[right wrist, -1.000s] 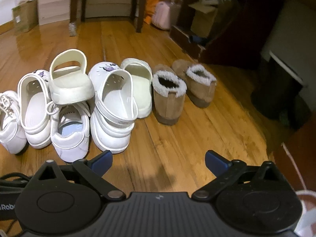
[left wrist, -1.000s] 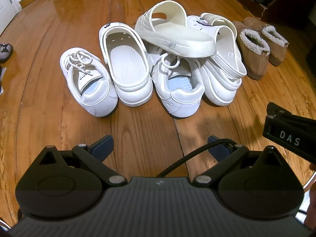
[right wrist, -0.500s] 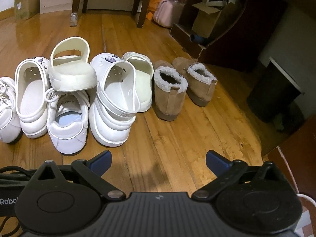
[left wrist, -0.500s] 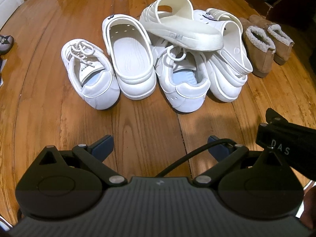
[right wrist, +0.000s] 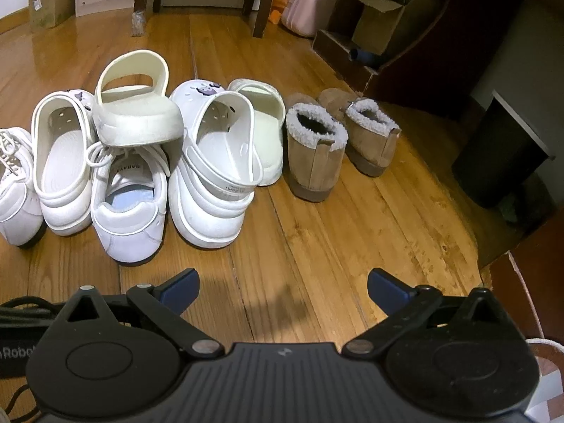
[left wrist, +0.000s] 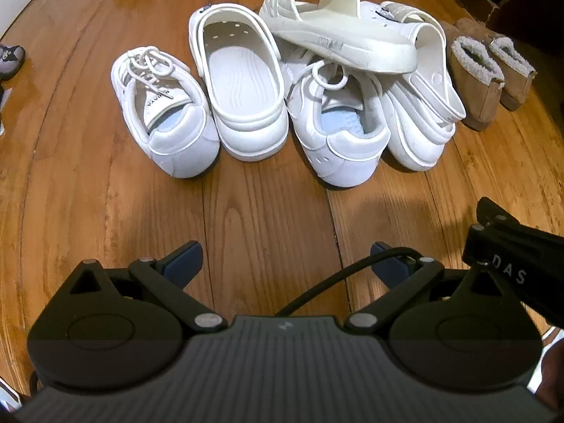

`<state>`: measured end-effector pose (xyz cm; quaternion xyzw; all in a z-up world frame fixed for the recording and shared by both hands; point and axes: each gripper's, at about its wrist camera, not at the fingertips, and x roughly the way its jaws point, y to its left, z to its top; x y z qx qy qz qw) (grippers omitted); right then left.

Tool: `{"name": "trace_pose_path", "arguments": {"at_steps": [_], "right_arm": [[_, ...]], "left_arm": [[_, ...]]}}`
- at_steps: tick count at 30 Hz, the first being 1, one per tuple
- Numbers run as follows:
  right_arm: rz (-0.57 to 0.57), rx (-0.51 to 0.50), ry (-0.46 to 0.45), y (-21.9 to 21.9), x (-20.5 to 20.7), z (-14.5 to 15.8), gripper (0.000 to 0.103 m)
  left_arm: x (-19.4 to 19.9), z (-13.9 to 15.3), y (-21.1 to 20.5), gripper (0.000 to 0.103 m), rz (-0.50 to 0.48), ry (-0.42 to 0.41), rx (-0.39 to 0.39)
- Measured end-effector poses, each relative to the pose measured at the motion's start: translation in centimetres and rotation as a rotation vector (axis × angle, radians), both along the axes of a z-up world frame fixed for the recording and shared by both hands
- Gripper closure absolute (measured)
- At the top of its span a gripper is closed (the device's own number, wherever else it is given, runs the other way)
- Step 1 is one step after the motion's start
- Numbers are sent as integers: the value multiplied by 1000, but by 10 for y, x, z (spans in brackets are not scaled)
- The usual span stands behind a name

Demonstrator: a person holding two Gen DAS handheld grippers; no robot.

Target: Organize scattered shoes

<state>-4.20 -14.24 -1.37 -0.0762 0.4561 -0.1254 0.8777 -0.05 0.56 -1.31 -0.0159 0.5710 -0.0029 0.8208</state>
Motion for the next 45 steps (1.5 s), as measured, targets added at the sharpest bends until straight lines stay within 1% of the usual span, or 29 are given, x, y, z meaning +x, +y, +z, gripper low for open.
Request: {"name": "trace_pose_path", "arguments": {"at_steps": [5, 17, 22, 24, 25, 26, 28, 30, 32, 38, 39, 42, 44, 45], "right_arm": [[8, 13, 2, 1, -2, -2, 1], [3, 8, 11, 0, -1, -4, 1], [4, 45, 10, -3, -2, -6, 1], [-11, 83, 15, -6, -2, -8, 1], [-20, 104, 17, -8, -2, -9, 1], [-28, 126, 19, -10, -2, -9, 1], [-43, 187, 15, -15, -3, -11, 1], [-51, 262, 14, -18, -4, -12, 1], [-47, 338, 25, -19, -5, -15, 1], [-38, 617, 135, -10, -2, -31, 2], [-37, 661, 154, -8, -1, -33, 2], [-43, 697, 131, -2, -3, -32, 2], [-48, 718, 113, 1, -4, -31, 2], [-50, 728, 105, 3, -5, -31, 2]], "left_arm": [[0, -3, 2, 0, 1, 5, 6], [1, -9, 2, 0, 1, 24, 3], [2, -14, 10, 0, 12, 36, -4], [2, -16, 14, 0, 20, 42, -7], [3, -18, 20, 0, 43, 48, -6], [3, -20, 26, 0, 74, 55, -9], [3, -24, 48, 0, 158, 58, -41], [2, -26, 69, 0, 232, 46, -83], [0, -26, 88, 0, 292, 27, -96], [4, -25, 125, 0, 363, -34, -51], [5, -25, 136, 0, 384, -48, -56], [9, -26, 153, 1, 414, -50, -64], [11, -24, 159, 1, 411, -47, -74], [11, -25, 161, 1, 404, -35, -92]]}}
